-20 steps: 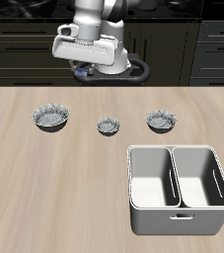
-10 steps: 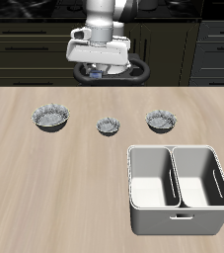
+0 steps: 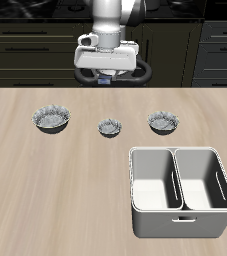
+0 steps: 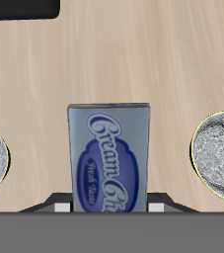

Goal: Place the cream cheese in the smallest bowl

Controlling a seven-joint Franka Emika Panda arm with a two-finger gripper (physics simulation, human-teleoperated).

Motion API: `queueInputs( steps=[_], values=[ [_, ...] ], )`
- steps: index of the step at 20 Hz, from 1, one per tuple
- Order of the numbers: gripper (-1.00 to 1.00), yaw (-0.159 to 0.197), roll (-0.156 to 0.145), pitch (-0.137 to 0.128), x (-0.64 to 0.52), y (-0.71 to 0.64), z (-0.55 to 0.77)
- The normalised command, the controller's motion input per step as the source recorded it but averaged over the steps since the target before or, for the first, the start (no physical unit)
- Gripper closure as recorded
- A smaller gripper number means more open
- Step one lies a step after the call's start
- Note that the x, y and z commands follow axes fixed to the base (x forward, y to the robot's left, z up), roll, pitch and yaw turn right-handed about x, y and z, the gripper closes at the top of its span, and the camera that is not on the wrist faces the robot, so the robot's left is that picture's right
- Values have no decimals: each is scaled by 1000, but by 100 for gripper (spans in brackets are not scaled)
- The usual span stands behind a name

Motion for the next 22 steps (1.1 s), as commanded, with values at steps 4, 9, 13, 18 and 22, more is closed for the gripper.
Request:
queueInputs(
  steps=[4, 9, 13, 18, 22],
  values=[
    [100, -9, 0, 31, 107, 35, -202],
    [100, -17, -4, 18, 88, -5, -178],
    [100, -12, -11, 33, 84, -36, -217],
    [100, -7, -19, 67, 151, -111, -388],
    [100, 4, 2, 28, 46, 55, -210]
  ],
)
